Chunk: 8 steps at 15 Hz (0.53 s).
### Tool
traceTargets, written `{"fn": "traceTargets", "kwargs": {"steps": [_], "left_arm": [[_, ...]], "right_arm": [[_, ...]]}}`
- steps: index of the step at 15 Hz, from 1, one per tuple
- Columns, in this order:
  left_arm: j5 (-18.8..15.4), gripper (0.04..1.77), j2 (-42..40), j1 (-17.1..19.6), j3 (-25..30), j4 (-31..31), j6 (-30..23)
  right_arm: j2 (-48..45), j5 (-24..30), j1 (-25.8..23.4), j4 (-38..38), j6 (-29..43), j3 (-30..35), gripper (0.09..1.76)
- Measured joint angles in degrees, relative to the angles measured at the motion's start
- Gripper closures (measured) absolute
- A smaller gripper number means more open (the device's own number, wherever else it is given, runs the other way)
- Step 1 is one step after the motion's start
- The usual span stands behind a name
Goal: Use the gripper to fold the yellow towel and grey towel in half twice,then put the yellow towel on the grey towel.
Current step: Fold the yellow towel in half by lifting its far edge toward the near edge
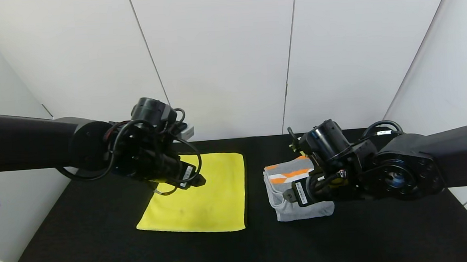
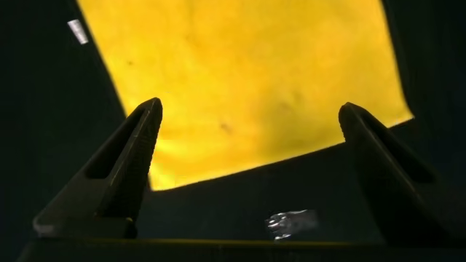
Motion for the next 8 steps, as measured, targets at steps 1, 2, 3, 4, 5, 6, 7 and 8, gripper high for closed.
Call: {"fn": "traceTargets", "kwargs": {"steps": [1,2,3,4,5,6,7,8], "left_arm": [[-0.2,0.09,-1.0,1.7,1.2,0.0,2.7],[-1.2,0.09,-1.9,3.3,2.4,-0.1,5.1],[-3.3,0.09,-2.7,4.9,3.6,-0.1,7.1],[-5.6,0.09,-3.6,6.5,4.8,-0.1,9.0],[-6.8,0.09,-4.3,8.0,5.7,-0.1,10.5],[-7.4,0.09,-4.9,9.2,6.6,-0.1,11.6],[-7.6,0.09,-5.3,10.3,7.3,-0.1,12.8],[-7.6,0.09,-5.5,11.1,7.9,-0.2,14.1]], "right_arm": [[-0.5,0.9,0.7,-0.4,-1.6,0.0,0.15],[-0.8,1.7,1.5,-1.3,-3.3,-0.1,0.15],[-1.0,2.4,2.2,-1.9,-4.8,-0.1,0.15],[-1.0,3.1,2.9,-2.4,-6.2,-0.2,0.15],[-1.0,3.7,3.8,-2.6,-7.5,-0.4,0.15],[-0.8,4.1,4.5,-2.8,-8.4,-0.7,0.15],[-0.5,4.2,5.3,-2.8,-9.0,-1.2,0.15],[0.1,4.3,5.9,-2.7,-9.4,-2.0,0.15]]}}
